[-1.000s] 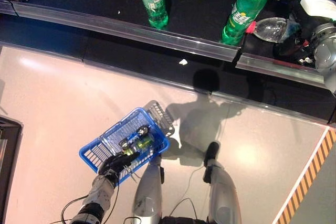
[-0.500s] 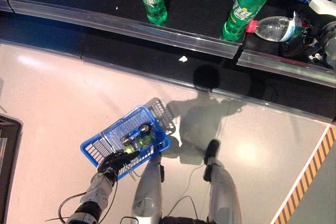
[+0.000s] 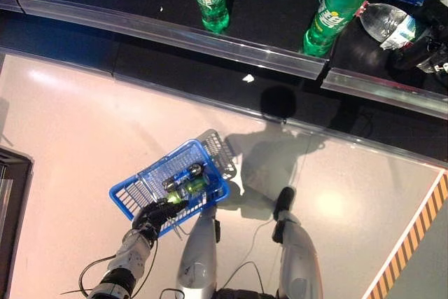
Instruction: Pick up the drink and place into the basket.
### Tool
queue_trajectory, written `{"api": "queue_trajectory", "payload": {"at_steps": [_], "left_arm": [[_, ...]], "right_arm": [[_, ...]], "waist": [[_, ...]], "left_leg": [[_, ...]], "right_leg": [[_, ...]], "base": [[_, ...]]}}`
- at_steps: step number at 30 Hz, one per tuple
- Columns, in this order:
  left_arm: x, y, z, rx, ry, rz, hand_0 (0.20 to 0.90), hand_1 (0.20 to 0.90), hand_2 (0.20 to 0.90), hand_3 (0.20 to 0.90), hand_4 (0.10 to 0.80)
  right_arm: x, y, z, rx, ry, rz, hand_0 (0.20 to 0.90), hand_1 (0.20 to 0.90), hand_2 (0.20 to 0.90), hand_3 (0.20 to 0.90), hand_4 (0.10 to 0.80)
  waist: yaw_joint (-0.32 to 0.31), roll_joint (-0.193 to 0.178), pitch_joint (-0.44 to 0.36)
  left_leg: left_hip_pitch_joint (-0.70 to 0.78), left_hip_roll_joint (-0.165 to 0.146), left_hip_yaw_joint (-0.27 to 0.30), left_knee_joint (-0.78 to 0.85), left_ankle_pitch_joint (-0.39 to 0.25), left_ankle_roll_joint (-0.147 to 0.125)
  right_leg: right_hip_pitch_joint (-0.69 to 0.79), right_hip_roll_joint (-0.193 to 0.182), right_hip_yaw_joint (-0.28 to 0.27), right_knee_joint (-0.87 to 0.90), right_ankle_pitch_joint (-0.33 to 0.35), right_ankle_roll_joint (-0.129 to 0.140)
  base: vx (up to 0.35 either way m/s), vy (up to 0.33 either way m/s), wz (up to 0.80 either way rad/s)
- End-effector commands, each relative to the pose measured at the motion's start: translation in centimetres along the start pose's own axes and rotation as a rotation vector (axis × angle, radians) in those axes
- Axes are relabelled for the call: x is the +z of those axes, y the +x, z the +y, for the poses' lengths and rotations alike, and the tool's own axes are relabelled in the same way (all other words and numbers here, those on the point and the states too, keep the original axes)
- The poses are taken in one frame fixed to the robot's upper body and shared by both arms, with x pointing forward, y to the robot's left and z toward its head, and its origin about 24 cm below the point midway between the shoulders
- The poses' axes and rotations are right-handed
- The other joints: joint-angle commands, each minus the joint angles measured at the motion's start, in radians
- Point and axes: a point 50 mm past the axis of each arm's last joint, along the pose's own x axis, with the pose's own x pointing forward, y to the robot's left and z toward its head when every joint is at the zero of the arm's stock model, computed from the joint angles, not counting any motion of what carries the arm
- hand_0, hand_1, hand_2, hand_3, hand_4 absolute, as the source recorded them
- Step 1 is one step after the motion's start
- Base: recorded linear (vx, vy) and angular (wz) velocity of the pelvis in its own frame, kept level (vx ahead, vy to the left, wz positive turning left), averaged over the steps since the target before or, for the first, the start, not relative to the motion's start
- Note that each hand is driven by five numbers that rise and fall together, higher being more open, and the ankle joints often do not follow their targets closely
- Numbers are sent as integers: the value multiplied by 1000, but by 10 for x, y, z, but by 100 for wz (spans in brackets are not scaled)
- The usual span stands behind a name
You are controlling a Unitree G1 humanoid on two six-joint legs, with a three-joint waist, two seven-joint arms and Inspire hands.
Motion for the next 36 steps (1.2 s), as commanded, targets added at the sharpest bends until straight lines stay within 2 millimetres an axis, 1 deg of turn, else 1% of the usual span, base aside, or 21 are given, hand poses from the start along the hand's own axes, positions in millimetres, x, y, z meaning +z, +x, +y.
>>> {"api": "queue_trajectory", "payload": {"at_steps": [1, 5, 13, 15, 17, 20, 24, 26, 27, 28, 30, 32, 34, 36], "left_arm": [[-21, -19, 38, 49, 52, 32, 300, 300, 300, 200, 100], [-19, -18, 38, 52, 46, 26, 300, 300, 300, 200, 100], [-16, -17, 40, 68, 30, 16, 300, 300, 300, 200, 100], [-17, -19, 44, 83, 8, 9, 300, 300, 300, 200, 100], [-15, -20, 47, 88, -10, -9, 300, 300, 300, 200, 100], [-13, -20, 46, 90, -27, -30, 300, 300, 300, 200, 100], [-13, -22, 48, 111, -69, -60, 300, 300, 300, 200, 100], [-14, -23, 48, 112, -84, -73, 300, 300, 300, 200, 100], [-15, -24, 48, 113, -94, -79, 300, 300, 300, 200, 100], [-16, -25, 49, 115, -107, -89, 300, 300, 300, 200, 100], [-17, -26, 50, 120, -139, -98, 300, 300, 300, 200, 100], [-20, -28, 50, 125, -162, -105, 300, 300, 300, 200, 100], [-21, -29, 50, 123, -186, -116, 300, 300, 300, 200, 100], [-21, -30, 49, 118, -209, -133, 300, 300, 300, 200, 100]], "right_arm": [[-34, -5, 4, 48, -170, 151, 300, 300, 300, 200, 100], [-36, -6, 5, 35, -172, 153, 300, 300, 300, 200, 100], [-49, -9, 14, -11, -102, 166, 300, 300, 300, 200, 100], [-53, -12, 20, -22, -37, 144, 300, 300, 300, 200, 100], [-57, -15, 29, -29, -8, 123, 300, 300, 300, 200, 100], [-60, -21, 39, -39, 72, 84, 300, 300, 300, 200, 100], [-56, -34, 70, -37, 221, -13, 300, 300, 300, 200, 100], [-58, -44, 86, -30, 297, -42, 300, 300, 300, 200, 100], [-57, -47, 91, -28, 328, -57, 300, 300, 300, 200, 100], [-58, -54, 103, -28, 390, -71, 300, 300, 300, 200, 100], [-56, -64, 119, -7, 471, -99, 300, 300, 300, 200, 100], [-50, -75, 136, 39, 556, -139, 300, 300, 300, 200, 100], [-41, -83, 148, 84, 629, -179, 300, 300, 300, 200, 100], [-27, -96, 164, 166, 761, -244, 300, 300, 300, 200, 100]], "waist": [[-7, 34, -15], [-11, 27, -15], [-20, 10, -39], [-29, 3, -53], [-37, -4, -62], [-55, -14, -74], [-94, -26, -104], [-109, -31, -116], [-118, -31, -120], [-126, -34, -127], [-139, -39, -140], [-152, -43, -153], [-160, -47, -161], [-169, -52, -169]], "left_leg": [[-43, 37, -26, 49, 26, -8], [-25, 36, -21, 49, 21, -7], [-5, 29, -7, 80, -2, -3], [5, 30, -2, 102, -8, -3], [16, 32, 4, 107, -16, -3], [34, 32, 18, 104, -35, 2], [77, 32, 36, 67, -37, 1], [104, 32, 49, 45, -39, 3], [111, 32, 54, 38, -39, 3], [126, 34, 60, 27, -40, 3], [145, 34, 68, 15, -43, 4], [163, 36, 78, 3, -44, 5], [175, 37, 84, -4, -45, 6], [188, 39, 90, -9, -49, 8]], "right_leg": [[-44, 18, 28, 24, -11, -24], [-30, 18, 28, 24, -13, -24], [5, 11, 21, 22, -21, -26], [26, 9, 21, 24, -28, -28], [43, 6, 23, 23, -33, -27], [59, 3, 29, 16, -31, -23], [96, 8, 49, -19, -22, -14], [114, 12, 58, -37, -19, -10], [119, 14, 60, -42, -19, -9], [130, 17, 65, -51, -18, -7], [145, 22, 74, -62, -18, -5], [162, 26, 79, -74, -18, -4], [173, 29, 84, -80, -19, -3], [185, 32, 89, -84, -21, -4]], "base": [[-46, 23, 1], [-43, 27, 1], [-41, 28, 1], [-11, 72, 1], [-3, 45, 0], [-9, 41, 2], [5, 77, -3], [12, 61, -3], [3, 53, -11], [7, 50, -12], [10, 48, -7], [13, 40, -11], [1, 30, -19], [-14, 26, -18]]}}
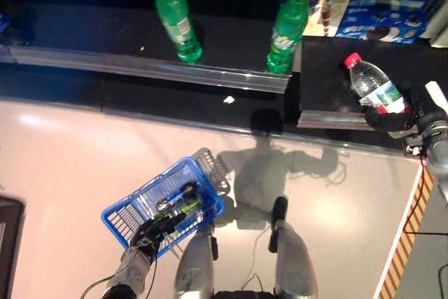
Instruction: Pick up the drink and place into the basket.
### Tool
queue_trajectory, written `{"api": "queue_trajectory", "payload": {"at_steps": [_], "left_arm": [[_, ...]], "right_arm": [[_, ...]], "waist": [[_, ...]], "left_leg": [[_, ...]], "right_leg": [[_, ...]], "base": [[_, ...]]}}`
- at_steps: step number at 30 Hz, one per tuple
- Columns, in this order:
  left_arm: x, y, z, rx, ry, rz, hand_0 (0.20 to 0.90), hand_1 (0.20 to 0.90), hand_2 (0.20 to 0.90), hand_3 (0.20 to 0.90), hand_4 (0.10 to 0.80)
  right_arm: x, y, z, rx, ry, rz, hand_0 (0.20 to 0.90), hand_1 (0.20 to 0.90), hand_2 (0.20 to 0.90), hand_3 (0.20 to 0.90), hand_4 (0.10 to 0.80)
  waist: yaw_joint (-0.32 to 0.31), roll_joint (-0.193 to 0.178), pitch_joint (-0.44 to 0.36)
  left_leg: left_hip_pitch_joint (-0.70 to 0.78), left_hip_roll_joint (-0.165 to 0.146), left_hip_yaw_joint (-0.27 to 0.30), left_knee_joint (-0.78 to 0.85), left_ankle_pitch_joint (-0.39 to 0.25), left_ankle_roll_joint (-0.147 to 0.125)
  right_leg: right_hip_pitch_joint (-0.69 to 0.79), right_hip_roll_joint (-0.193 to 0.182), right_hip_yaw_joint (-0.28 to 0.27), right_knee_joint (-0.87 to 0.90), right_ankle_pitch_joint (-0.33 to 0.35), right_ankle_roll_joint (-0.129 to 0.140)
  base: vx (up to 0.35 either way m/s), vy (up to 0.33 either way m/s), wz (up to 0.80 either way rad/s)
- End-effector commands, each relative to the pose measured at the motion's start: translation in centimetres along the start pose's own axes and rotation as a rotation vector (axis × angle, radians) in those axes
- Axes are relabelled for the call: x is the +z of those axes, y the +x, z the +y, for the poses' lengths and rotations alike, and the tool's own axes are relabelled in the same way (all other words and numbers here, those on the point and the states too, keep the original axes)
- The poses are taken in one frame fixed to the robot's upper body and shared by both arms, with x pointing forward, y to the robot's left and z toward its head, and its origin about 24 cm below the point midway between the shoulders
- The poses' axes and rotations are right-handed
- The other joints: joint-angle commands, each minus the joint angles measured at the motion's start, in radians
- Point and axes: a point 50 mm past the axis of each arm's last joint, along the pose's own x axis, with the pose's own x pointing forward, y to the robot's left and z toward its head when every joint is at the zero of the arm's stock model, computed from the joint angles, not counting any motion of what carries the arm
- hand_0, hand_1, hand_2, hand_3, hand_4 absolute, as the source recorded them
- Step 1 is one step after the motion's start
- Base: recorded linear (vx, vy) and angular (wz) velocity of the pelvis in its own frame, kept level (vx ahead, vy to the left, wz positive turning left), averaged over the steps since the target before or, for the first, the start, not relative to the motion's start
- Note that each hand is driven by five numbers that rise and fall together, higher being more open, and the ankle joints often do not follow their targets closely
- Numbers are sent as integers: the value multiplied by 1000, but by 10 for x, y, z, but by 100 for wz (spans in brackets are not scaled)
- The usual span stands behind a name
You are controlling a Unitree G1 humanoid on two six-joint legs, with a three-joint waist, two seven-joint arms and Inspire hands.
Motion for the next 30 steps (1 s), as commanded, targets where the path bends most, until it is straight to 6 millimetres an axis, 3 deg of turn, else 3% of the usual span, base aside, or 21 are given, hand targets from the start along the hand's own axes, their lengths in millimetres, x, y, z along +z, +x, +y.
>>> {"api": "queue_trajectory", "payload": {"at_steps": [1, 6, 11, 16, 24, 30], "left_arm": [[17, -14, 23, 3, -88, -194, 300, 300, 300, 200, 100], [19, -16, 15, -37, -109, -239, 300, 300, 300, 200, 100], [24, -18, 8, -88, -117, -268, 300, 300, 300, 200, 100], [20, -22, 6, -141, -102, -257, 300, 300, 300, 200, 100], [33, -26, -11, -249, -122, -302, 300, 300, 300, 200, 100], [32, -31, -22, -301, -115, -283, 300, 300, 300, 200, 100]], "right_arm": [[19, -21, 40, 216, 201, -170, 300, 300, 300, 200, 100], [28, -50, 80, 507, 432, -254, 300, 300, 300, 200, 100], [24, -67, 98, 613, 448, -258, 300, 300, 300, 200, 100], [20, -67, 97, 557, 420, -263, 300, 300, 300, 200, 100], [47, -53, 75, 433, 476, -378, 300, 300, 300, 200, 100], [57, -62, 82, 560, 516, -456, 300, 300, 300, 200, 100]], "waist": [[-21, -30, -159], [-27, -40, -188], [-22, -45, -209], [-8, -51, -234], [16, -51, -243], [27, -48, -242]], "left_leg": [[-8, 42, 24, 75, -47, -8], [12, 47, 33, 85, -55, -6], [28, 52, 32, 90, -55, -7], [50, 53, 22, 76, -51, -8], [54, 46, -5, 71, -57, -3], [50, 45, -14, 79, -59, -3]], "right_leg": [[-6, 16, 39, 56, -64, -28], [18, 18, 41, 61, -75, -29], [43, 15, 33, 61, -78, -27], [74, 19, 25, 44, -75, -25], [88, 29, 29, 25, -70, -23], [97, 22, 19, 23, -66, -20]], "base": [[-9, 23, -10], [4, 12, -8], [17, 2, 2], [64, -11, 2], [39, -8, -2], [15, -1, 0]]}}
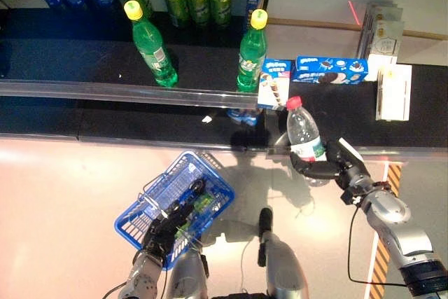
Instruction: Pick up the drink and place into the basket.
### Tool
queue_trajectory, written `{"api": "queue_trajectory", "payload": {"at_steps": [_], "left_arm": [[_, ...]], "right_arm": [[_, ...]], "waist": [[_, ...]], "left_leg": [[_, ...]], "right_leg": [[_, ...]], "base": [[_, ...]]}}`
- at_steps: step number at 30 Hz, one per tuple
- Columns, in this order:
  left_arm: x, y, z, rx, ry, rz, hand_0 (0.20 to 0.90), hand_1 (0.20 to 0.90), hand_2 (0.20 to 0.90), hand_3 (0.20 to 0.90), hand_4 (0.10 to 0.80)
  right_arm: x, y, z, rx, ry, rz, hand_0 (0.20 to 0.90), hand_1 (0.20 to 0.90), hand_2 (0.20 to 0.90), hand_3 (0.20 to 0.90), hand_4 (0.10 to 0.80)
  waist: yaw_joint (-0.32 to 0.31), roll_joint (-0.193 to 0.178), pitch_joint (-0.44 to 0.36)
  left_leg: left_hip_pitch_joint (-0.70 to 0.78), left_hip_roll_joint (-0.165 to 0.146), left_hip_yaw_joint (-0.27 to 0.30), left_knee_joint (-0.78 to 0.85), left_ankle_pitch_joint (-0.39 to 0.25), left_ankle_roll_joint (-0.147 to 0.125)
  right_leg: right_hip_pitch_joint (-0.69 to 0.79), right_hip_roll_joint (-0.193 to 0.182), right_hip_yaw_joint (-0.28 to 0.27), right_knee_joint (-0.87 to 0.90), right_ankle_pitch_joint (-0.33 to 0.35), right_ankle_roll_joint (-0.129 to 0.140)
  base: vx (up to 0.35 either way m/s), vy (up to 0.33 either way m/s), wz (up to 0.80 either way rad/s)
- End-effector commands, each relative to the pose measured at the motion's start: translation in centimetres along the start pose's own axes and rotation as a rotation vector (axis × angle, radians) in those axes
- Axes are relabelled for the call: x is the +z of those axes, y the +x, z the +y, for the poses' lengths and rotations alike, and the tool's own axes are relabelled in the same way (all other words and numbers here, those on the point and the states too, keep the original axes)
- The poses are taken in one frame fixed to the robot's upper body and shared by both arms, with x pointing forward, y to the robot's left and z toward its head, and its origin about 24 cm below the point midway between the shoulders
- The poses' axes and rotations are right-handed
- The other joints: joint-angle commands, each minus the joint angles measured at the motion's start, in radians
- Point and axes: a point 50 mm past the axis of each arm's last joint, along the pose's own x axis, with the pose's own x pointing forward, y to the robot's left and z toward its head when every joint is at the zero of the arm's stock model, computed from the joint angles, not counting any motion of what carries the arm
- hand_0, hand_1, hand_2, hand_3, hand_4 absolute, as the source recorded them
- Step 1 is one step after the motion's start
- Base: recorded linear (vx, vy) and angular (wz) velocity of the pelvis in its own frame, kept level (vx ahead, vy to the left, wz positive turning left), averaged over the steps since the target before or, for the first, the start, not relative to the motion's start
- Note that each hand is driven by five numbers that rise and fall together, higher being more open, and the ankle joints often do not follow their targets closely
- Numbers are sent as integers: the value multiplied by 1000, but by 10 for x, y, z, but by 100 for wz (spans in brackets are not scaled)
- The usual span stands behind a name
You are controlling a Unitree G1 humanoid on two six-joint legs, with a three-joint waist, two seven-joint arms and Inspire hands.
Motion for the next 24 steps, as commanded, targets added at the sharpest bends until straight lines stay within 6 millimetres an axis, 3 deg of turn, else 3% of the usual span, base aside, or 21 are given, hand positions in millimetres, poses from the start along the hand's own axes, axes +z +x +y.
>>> {"api": "queue_trajectory", "payload": {"at_steps": [1, 7, 14, 24], "left_arm": [[49, -16, 8, -114, 65, -218, 300, 300, 300, 200, 100], [46, -22, 13, -124, 89, -207, 300, 300, 300, 200, 100], [58, -24, -6, -205, 134, -230, 300, 300, 300, 200, 100], [67, -34, -33, -343, 200, -244, 300, 300, 300, 200, 100]], "right_arm": [[55, -5, 11, 139, -28, -325, 300, 300, 300, 200, 100], [43, -12, 20, 245, -6, -255, 300, 300, 300, 200, 100], [27, -16, 46, 498, -46, -136, 300, 300, 300, 200, 100], [11, -22, 80, 695, -114, -33, 300, 300, 300, 200, 100]], "waist": [[35, 2, -200], [39, -2, -230], [72, -8, -237], [123, -15, -243]], "left_leg": [[-14, 24, -16, 99, -56, 3], [12, 30, -13, 85, -53, 0], [18, 33, -26, 80, -44, -5], [33, 29, -53, 72, -38, -5]], "right_leg": [[26, -5, 15, 76, -86, -11], [58, -10, 7, 59, -83, -5], [85, -21, -21, 52, -82, -1], [123, -33, -55, 40, -78, 8]], "base": [[79, 5, 3], [80, 13, 6], [18, 4, 5], [16, 5, 12]]}}
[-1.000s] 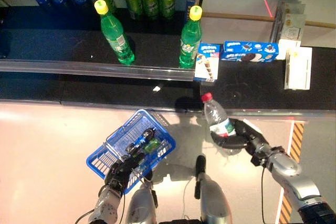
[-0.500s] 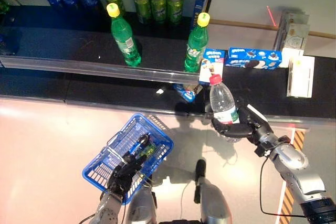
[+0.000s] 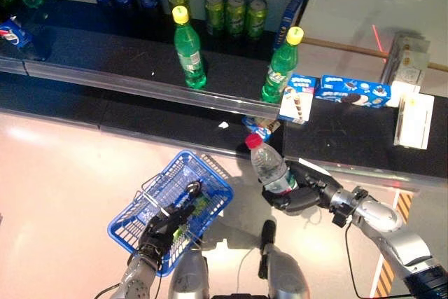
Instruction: Pick up the drink and place into the basket.
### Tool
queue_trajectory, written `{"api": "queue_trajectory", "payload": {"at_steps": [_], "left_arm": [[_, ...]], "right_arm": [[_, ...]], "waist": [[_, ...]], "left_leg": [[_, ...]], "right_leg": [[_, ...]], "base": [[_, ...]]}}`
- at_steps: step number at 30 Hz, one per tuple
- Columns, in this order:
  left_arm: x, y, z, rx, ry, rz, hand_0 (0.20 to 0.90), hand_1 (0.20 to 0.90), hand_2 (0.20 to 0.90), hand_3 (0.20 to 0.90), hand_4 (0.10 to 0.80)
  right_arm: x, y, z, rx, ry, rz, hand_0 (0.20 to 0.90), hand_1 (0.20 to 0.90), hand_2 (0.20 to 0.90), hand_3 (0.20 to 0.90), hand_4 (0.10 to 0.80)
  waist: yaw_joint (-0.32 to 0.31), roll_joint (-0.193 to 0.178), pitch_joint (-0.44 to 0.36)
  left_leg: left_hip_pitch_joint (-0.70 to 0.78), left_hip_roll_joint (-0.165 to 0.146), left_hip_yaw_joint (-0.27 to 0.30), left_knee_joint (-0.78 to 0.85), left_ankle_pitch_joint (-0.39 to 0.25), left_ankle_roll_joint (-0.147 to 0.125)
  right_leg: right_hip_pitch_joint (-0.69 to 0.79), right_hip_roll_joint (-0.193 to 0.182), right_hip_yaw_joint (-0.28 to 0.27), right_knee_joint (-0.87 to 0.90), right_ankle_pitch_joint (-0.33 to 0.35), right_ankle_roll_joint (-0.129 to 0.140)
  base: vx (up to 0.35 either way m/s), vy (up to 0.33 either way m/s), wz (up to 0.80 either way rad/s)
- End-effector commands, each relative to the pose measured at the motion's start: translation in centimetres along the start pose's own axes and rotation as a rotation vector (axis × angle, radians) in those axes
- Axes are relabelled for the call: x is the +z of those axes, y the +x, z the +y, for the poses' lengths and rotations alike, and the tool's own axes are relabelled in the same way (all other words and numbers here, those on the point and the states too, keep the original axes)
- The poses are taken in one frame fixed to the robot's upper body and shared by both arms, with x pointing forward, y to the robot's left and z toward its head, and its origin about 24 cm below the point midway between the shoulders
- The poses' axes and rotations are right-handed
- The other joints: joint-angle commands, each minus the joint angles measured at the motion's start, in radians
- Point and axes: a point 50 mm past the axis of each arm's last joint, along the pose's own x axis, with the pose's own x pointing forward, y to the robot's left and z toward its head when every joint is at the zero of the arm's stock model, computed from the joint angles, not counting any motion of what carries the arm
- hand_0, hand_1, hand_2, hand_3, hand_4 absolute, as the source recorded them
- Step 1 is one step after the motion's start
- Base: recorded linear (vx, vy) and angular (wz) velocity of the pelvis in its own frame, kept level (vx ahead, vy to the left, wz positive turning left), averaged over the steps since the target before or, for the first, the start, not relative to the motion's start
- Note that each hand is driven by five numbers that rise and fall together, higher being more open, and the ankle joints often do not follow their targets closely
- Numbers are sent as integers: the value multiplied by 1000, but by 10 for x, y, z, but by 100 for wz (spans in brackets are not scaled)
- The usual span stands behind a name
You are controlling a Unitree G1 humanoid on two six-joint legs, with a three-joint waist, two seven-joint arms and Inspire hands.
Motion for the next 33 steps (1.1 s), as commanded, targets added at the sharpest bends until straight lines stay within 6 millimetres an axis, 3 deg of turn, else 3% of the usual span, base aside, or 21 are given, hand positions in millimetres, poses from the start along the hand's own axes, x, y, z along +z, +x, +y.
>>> {"api": "queue_trajectory", "payload": {"at_steps": [1, 7, 13, 24, 33], "left_arm": [[53, -15, -33, -271, 128, -227, 300, 300, 300, 200, 100], [57, -20, -49, -342, 147, -236, 300, 300, 300, 200, 100], [64, -28, -63, -439, 197, -257, 300, 300, 300, 200, 100], [85, -40, -109, -688, 383, -351, 300, 300, 300, 200, 100], [95, -56, -143, -905, 533, -426, 300, 300, 300, 200, 100]], "right_arm": [[28, 6, 30, 205, -110, -125, 300, 300, 300, 200, 100], [20, 15, 33, 172, -132, -34, 300, 300, 300, 200, 100], [6, 26, 39, 123, -37, 20, 300, 300, 300, 200, 100], [-8, 72, 54, 145, 178, 162, 300, 300, 300, 200, 100], [-3, 104, 64, 182, 321, 249, 300, 300, 300, 200, 100]], "waist": [[34, -15, -231], [62, -16, -235], [99, -16, -231], [175, -4, -186], [236, -2, -130]], "left_leg": [[1, 29, 2, 72, -37, 3], [10, 24, -17, 59, -32, 1], [8, 19, -43, 52, -27, 2], [-36, -1, -107, 83, -27, 0], [-95, -19, -156, 134, -30, -3]], "right_leg": [[22, -24, -19, 96, -80, 0], [40, -29, -34, 83, -74, 4], [53, -35, -57, 77, -70, 8], [48, -53, -107, 93, -69, 5], [29, -62, -143, 118, -73, -5]], "base": [[-1, 19, 7], [6, 24, 13], [-7, 22, 11], [-42, 15, 14], [-44, 15, 13]]}}
